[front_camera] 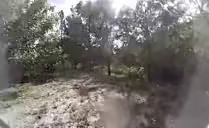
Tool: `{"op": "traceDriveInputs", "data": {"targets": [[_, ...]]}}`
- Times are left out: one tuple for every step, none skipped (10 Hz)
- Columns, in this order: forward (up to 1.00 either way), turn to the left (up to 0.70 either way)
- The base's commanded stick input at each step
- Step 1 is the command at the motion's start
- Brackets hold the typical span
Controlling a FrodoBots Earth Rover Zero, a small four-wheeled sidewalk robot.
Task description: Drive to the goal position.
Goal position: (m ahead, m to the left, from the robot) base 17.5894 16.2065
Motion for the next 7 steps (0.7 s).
{"op": "traceDriveInputs", "data": {"targets": [[0.85, 0.0], [0.85, 0.0], [0.85, 0.0], [0.85, 0.0], [0.85, 0.19], [0.85, 0.3], [0.85, 0.34]]}}
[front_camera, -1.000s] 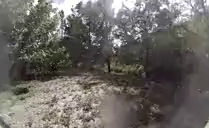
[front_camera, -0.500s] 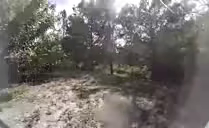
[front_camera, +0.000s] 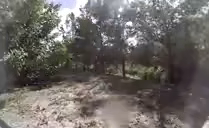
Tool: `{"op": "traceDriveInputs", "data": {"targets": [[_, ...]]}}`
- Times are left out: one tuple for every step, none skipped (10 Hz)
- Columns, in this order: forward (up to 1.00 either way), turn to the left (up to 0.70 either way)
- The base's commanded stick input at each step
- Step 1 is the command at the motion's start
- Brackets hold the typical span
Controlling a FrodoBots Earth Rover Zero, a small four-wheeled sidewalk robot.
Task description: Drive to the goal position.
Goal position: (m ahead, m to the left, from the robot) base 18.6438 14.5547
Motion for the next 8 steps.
{"op": "traceDriveInputs", "data": {"targets": [[0.85, 0.12], [0.85, 0.0], [0.85, 0.0], [0.85, 0.0], [0.85, 0.0], [0.85, 0.0], [0.85, 0.01], [0.85, 0.2]]}}
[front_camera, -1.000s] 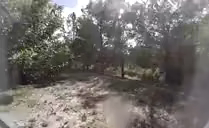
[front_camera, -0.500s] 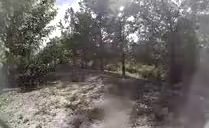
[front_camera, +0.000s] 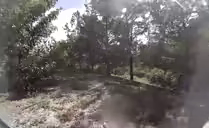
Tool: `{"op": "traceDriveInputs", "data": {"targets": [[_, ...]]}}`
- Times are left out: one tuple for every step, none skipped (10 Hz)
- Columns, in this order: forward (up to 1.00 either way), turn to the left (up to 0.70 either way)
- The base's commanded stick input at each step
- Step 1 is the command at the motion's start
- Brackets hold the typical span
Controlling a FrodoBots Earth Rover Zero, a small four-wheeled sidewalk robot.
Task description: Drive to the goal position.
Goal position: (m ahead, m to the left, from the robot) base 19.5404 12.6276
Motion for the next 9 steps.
{"op": "traceDriveInputs", "data": {"targets": [[0.85, 0.34], [0.85, 0.34], [0.85, 0.34], [0.85, 0.33], [0.85, 0.13], [0.85, 0.0], [0.85, 0.03], [0.85, 0.34], [0.85, 0.34]]}}
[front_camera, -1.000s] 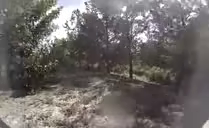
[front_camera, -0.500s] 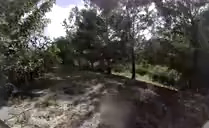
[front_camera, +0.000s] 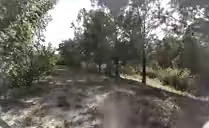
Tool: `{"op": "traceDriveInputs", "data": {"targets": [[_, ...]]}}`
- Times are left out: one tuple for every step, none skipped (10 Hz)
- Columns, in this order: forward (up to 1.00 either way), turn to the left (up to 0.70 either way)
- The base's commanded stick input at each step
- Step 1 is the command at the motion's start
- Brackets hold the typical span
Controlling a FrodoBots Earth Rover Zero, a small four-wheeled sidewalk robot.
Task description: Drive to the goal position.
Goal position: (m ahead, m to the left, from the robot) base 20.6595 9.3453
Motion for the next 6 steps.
{"op": "traceDriveInputs", "data": {"targets": [[0.85, 0.34], [0.85, 0.34], [0.85, 0.34], [0.85, 0.34], [0.85, 0.04], [0.85, 0.0]]}}
